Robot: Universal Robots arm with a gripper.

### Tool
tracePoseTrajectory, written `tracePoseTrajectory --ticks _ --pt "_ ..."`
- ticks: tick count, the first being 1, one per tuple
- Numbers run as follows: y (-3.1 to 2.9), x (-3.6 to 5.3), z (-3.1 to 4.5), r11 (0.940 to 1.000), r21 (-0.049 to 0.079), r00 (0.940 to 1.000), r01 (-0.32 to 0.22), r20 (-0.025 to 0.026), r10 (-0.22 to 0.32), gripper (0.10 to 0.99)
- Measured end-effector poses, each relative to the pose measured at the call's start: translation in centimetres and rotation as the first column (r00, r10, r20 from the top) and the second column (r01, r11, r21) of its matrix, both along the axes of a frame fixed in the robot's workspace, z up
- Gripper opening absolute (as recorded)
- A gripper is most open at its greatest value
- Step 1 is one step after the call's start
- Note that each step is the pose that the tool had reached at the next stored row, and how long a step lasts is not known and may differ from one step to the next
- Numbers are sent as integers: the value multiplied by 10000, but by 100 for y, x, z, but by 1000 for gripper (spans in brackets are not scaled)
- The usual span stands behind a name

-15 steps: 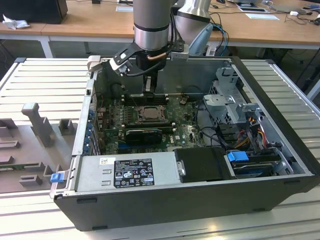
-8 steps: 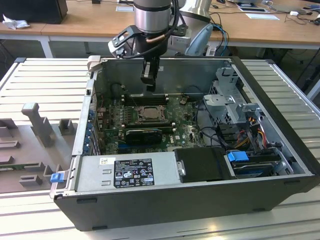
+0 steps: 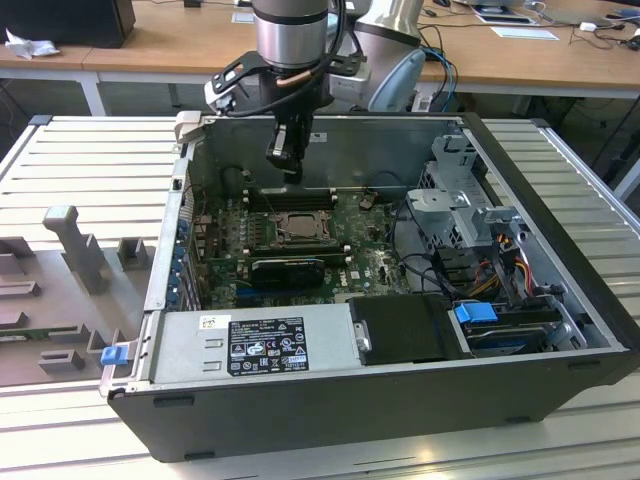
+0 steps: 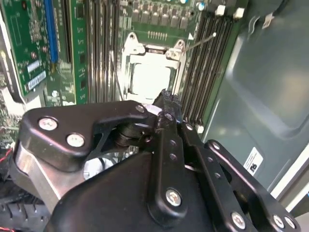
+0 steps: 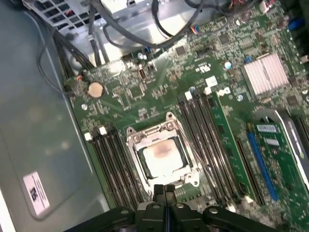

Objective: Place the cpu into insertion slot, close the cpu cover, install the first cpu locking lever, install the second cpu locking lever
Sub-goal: 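Install the first cpu locking lever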

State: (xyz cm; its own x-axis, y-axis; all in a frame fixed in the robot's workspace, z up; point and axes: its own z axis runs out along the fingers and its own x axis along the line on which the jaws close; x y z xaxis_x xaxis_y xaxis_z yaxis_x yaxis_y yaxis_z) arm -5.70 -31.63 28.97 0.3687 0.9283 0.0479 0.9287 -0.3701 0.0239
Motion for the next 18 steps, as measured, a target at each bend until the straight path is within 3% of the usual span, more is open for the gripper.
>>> tracePoseTrajectory --ticks 6,10,12,14,15,17,18 --pt "-1 0 -4 9944 -2 9944 1055 -1 -1055 106" --pt "-1 0 -7 9820 -3 9820 1891 -1 -1891 106" --pt "-1 0 -8 9691 -2 9691 2465 -2 -2465 106" --pt "0 0 -10 9604 -1 9604 2786 -1 -2786 106" --pt "0 1 -13 9517 -1 9517 3072 -1 -3072 106" --pt "0 1 -23 9282 -2 9282 3720 -2 -3720 106" --pt "0 1 -27 9210 -2 9210 3896 -2 -3896 106"
